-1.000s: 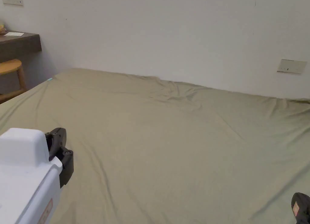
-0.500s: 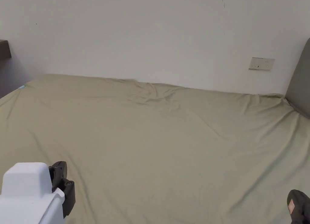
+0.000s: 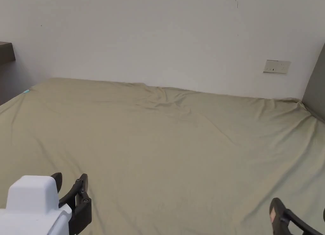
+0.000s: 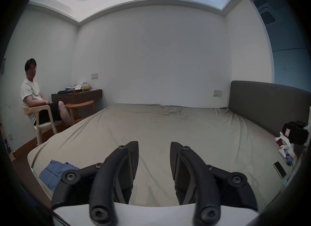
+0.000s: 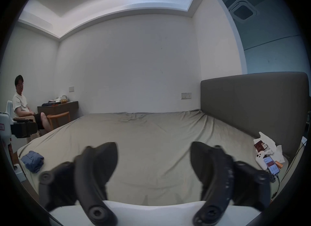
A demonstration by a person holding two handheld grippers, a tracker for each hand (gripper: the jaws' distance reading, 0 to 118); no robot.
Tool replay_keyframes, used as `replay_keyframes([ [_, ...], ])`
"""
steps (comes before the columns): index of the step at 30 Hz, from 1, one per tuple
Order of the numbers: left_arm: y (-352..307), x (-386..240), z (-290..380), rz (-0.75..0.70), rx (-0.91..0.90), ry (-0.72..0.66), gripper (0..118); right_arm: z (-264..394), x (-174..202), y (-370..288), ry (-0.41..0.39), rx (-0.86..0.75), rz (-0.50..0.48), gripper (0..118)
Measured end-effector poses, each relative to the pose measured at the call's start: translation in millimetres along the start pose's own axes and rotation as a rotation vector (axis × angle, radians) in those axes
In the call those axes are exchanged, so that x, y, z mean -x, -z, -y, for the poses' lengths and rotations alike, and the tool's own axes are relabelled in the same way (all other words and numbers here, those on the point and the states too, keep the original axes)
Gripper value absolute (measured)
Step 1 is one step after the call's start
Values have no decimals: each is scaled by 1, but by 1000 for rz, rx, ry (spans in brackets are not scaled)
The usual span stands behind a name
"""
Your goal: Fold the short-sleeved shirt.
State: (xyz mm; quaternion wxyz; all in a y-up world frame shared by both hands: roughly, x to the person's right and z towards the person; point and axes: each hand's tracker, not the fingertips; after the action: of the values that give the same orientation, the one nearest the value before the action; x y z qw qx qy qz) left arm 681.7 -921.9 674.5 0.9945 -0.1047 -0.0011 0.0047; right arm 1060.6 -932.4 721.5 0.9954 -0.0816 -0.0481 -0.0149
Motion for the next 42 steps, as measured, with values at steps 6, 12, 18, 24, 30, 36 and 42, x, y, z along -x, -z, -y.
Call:
replay_keyframes([
  [6, -1, -8, -1, 3, -15, 25, 117, -1, 10, -4, -76, -39, 6, 118],
  [12, -9, -13, -2, -28, -77, 57, 118, -1, 12, -4, -78, -29, 12, 118],
  [18, -11, -1, -7, 38, -71, -60, 118, 0, 10, -4, -70, -27, 22, 118],
  [24, -16, 7, -10, 95, -37, -144, 118, 3, 10, -1, -59, 6, 29, 118],
  [30, -19, -3, -25, 28, 43, -116, 118, 5, 11, 0, -73, 20, 30, 118],
  [36, -21, -12, -24, 69, 39, -77, 118, 5, 9, 0, -52, 16, 23, 118],
  [42, -21, -15, -27, 107, 49, -61, 118, 6, 9, 0, -65, 28, 26, 118],
])
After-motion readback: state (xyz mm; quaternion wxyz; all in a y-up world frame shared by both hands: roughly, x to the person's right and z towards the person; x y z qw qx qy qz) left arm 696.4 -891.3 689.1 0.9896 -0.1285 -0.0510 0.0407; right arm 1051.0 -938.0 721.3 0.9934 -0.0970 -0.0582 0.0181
